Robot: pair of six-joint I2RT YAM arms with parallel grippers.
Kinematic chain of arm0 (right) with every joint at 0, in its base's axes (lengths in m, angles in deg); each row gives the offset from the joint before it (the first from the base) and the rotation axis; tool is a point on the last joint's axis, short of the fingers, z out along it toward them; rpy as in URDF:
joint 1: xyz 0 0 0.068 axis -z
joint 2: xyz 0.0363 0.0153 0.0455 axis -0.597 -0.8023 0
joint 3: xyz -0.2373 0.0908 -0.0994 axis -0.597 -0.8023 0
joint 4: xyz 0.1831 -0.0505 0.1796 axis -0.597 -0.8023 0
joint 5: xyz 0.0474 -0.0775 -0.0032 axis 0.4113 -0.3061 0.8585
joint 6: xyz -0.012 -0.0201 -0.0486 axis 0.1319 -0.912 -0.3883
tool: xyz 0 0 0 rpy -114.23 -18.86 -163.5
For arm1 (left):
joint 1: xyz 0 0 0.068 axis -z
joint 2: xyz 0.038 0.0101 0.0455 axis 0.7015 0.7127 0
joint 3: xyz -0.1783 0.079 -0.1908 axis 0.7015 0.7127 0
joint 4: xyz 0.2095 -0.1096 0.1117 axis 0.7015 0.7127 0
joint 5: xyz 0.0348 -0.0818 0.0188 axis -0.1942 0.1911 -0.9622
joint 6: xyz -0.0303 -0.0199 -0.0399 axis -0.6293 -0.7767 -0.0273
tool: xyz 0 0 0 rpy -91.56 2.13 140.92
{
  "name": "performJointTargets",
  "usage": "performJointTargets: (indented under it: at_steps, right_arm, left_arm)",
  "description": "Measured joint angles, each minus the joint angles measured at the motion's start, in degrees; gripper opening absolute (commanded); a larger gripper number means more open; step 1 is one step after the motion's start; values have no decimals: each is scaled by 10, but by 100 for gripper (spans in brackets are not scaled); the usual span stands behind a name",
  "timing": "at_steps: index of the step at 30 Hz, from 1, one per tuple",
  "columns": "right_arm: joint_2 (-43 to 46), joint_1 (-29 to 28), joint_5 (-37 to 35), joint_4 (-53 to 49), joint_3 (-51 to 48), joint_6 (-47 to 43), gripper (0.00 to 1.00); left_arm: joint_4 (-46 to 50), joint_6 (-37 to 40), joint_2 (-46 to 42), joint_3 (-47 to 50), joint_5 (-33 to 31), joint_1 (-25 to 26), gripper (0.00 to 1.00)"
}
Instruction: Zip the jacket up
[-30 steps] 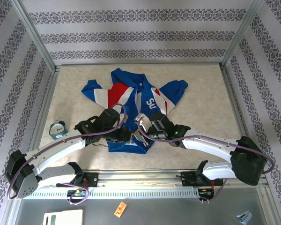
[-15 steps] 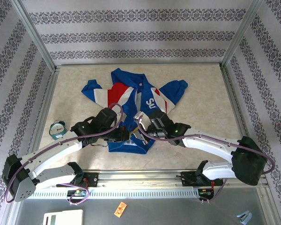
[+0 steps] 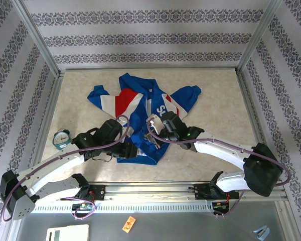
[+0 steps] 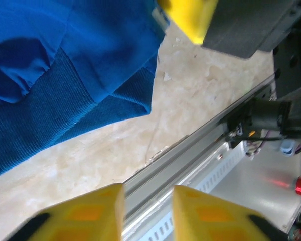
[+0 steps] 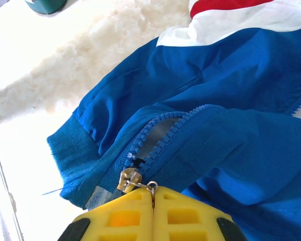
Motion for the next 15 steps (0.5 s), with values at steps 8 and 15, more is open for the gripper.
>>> performJointTargets:
  at_steps: [8,15]
  right_arm:
    - [-2,-4,71,5,-1,0,0]
    - [-10,-4,108,9,-1,1,0]
  left_arm:
    - [-72,-40,-64,64,-59,0,52]
    - [-195,-101,-87,143,-82,-1,49]
